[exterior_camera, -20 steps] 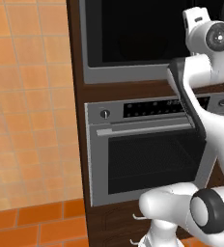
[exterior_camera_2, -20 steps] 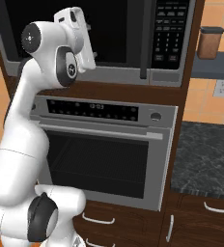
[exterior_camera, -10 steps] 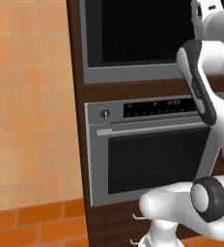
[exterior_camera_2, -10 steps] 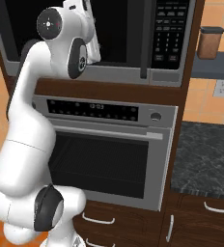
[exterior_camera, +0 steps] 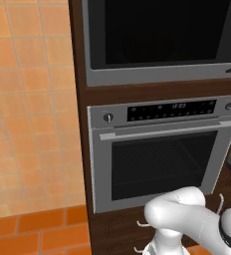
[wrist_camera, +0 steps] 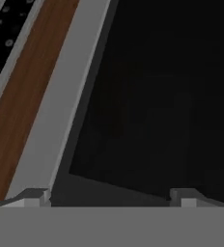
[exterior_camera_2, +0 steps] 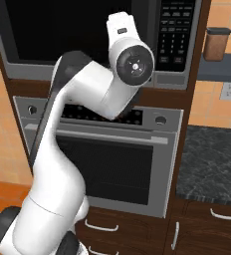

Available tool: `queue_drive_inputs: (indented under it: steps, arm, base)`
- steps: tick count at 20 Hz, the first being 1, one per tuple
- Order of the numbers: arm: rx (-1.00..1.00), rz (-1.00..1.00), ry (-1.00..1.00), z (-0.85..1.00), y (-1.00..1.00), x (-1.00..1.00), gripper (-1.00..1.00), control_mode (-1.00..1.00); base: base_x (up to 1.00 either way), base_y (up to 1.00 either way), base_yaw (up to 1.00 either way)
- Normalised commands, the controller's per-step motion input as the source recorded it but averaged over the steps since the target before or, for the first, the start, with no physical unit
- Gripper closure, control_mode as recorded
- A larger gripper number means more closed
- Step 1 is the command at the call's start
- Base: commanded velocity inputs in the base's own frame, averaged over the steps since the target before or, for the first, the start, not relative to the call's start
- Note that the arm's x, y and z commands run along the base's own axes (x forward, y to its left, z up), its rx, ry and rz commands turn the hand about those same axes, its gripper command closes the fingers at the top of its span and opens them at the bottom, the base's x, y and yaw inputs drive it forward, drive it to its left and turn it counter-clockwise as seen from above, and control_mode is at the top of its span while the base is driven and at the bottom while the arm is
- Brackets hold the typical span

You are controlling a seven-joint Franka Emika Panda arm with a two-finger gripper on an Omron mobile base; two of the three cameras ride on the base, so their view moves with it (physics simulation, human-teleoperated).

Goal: Open the microwave, place the bowl with waffle inside the microwave, then close the microwave door and turn it on.

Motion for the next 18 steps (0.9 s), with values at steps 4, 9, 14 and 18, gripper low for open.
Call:
queue_drive_inputs:
  steps: [4,9,14,18]
  arm:
    - [0.0,0.24,-0.14,-0.11,-0.9,-0.99,1.0,-1.0]
    - [0.1,0.01,-0.04,-0.12,-0.39,-0.27,1.0,-1.0]
    - [0.05,0.0,0.0,-0.43,-0.04,0.15,1.0,-1.0]
    - [0.0,-0.01,0.0,-0.41,0.0,0.21,1.0,-1.0]
  base:
    - [0.0,0.0,0.0]
    - [0.0,0.0,0.0]
    - [0.0,0.0,0.0]
    - [0.0,0.0,0.0]
